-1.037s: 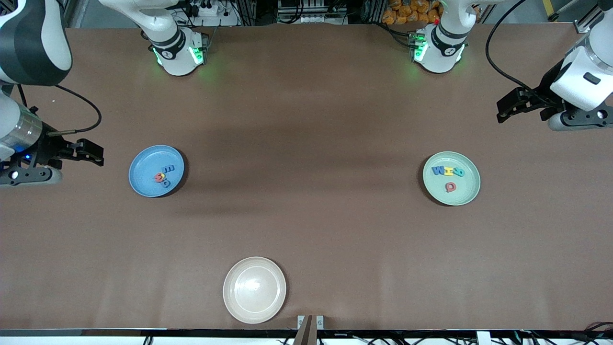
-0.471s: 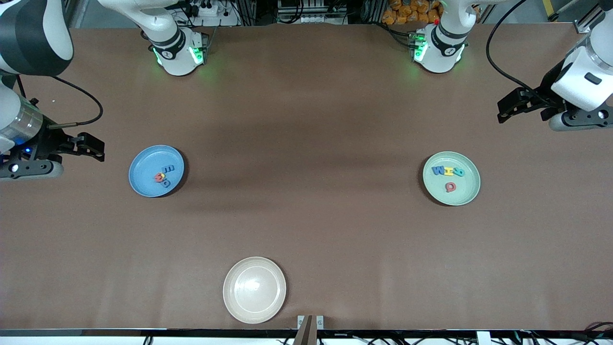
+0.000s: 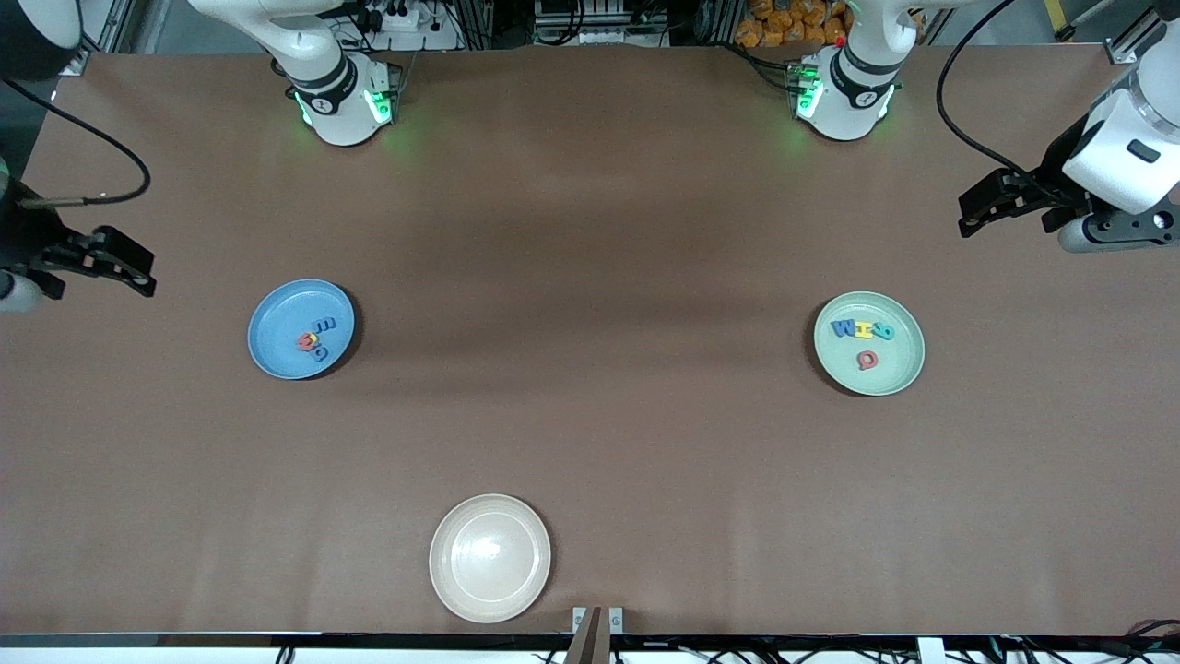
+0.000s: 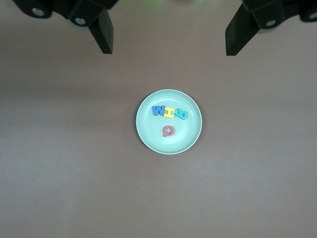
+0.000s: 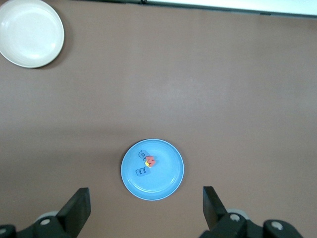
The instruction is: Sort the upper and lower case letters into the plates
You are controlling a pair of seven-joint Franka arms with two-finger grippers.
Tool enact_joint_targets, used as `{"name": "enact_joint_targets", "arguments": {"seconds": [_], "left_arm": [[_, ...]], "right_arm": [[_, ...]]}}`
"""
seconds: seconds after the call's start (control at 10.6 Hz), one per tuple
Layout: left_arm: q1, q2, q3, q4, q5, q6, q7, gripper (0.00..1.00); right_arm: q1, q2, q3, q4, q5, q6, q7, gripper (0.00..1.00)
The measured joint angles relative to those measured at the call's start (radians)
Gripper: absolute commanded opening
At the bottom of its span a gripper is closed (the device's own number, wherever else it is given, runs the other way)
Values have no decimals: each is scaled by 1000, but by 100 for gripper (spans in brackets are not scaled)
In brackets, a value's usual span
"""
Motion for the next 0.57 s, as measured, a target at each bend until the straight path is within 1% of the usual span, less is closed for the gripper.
{"name": "enact_joint_targets", "arguments": {"seconds": [0.19, 0.38, 0.57], "left_arm": [[0, 0, 0, 0, 0, 0, 0, 100], [0, 0, 0, 0, 0, 0, 0, 100], [0, 0, 0, 0, 0, 0, 0, 100]], "right_arm": [[0, -29, -1, 11, 2, -13, 11, 100], [0, -38, -2, 5, 3, -28, 33, 100], [0, -39, -2, -47, 12, -22, 39, 100]]}}
